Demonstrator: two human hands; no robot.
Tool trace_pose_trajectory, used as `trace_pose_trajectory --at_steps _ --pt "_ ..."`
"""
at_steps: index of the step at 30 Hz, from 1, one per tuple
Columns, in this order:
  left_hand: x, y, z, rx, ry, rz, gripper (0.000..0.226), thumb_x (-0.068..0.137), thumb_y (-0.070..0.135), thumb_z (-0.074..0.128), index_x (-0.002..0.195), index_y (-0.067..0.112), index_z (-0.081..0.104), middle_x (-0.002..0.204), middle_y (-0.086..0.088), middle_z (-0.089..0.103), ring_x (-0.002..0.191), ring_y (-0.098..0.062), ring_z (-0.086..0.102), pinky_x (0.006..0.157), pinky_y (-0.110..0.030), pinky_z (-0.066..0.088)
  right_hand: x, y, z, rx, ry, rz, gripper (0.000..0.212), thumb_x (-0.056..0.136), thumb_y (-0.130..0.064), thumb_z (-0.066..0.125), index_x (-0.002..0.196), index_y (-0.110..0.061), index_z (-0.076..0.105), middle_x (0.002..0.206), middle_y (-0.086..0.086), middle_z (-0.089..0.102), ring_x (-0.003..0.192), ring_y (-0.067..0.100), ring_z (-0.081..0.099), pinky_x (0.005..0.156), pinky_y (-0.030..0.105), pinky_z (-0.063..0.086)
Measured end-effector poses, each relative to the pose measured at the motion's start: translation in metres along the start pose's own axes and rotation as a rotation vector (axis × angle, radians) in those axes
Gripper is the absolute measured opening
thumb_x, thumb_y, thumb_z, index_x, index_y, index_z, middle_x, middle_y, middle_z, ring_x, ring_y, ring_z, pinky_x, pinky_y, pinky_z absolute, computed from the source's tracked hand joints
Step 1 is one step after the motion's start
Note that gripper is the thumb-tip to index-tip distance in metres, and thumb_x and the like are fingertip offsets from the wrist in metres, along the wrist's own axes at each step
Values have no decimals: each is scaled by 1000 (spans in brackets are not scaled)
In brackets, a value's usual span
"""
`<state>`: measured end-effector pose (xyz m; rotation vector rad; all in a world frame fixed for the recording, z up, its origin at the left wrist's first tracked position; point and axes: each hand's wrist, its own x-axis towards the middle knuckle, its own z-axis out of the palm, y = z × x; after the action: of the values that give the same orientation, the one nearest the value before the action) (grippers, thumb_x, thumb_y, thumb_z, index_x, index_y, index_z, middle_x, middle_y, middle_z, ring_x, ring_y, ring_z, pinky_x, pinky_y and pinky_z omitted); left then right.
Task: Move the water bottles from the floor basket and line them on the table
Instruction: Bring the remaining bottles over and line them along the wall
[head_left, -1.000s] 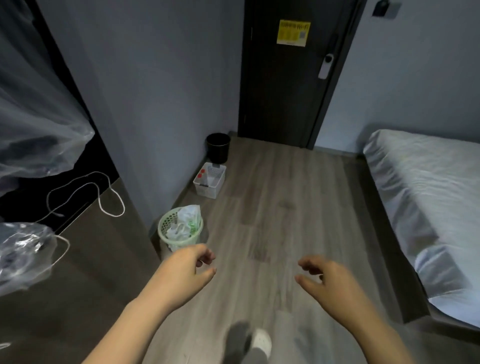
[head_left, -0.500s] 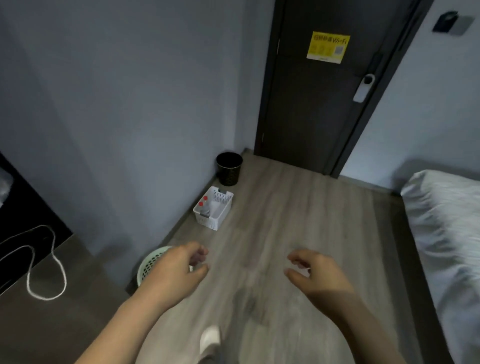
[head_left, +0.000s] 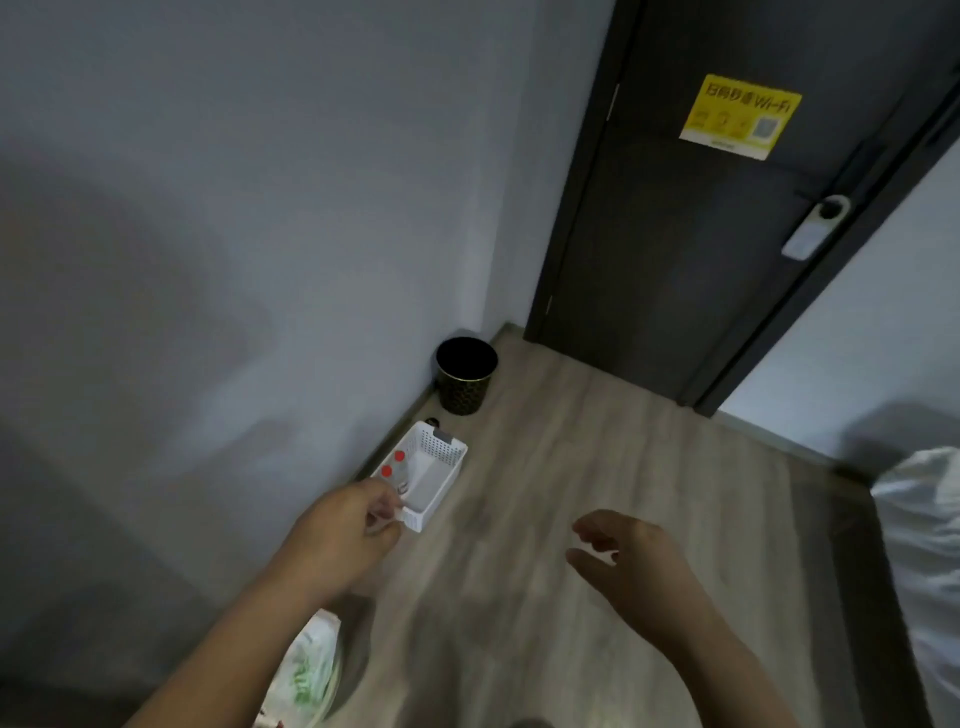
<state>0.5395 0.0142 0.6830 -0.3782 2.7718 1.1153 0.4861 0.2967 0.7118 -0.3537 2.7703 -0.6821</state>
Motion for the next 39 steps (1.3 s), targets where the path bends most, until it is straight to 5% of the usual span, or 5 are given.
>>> trace_pose_trajectory --at_steps 9,13,21,33,39 --pt "154 -2 3 51 122 -166 20 81 21 63 101 21 66 96 3 70 91 -16 66 82 -28 51 224 17 -14 -35 -157 -145 28 84 -31 67 110 -22 66 101 -8 67 91 4 61 84 22 51" --pt "223 -3 17 14 210 -294 14 82 11 65 95 13 69 90 3 69 83 -11 65 70 -9 43 334 29 -18 -37 -284 -205 28 85 -27 65 112 -18 65 106 -3 67 96 8 62 88 24 50" --pt "331 -15 42 -80 282 -547 27 80 23 69 106 18 64 98 0 69 83 -14 65 78 -25 51 489 28 5 -95 -450 -385 28 88 -22 62 115 -14 62 111 3 66 104 18 61 90 29 48" --pt "440 -168 143 3 219 -745 46 87 31 62 129 17 52 122 -4 61 105 -20 61 87 -29 48 619 41 204 -169 -569 -612 47 88 -25 63 132 -14 52 127 3 60 116 14 57 88 14 40" --pt "492 -272 215 17 188 -774 44 90 35 57 131 19 49 126 -2 58 108 -18 59 89 -29 48 669 64 342 -145 -524 -661 36 84 -22 69 117 -11 62 101 5 67 85 4 56 66 5 37"
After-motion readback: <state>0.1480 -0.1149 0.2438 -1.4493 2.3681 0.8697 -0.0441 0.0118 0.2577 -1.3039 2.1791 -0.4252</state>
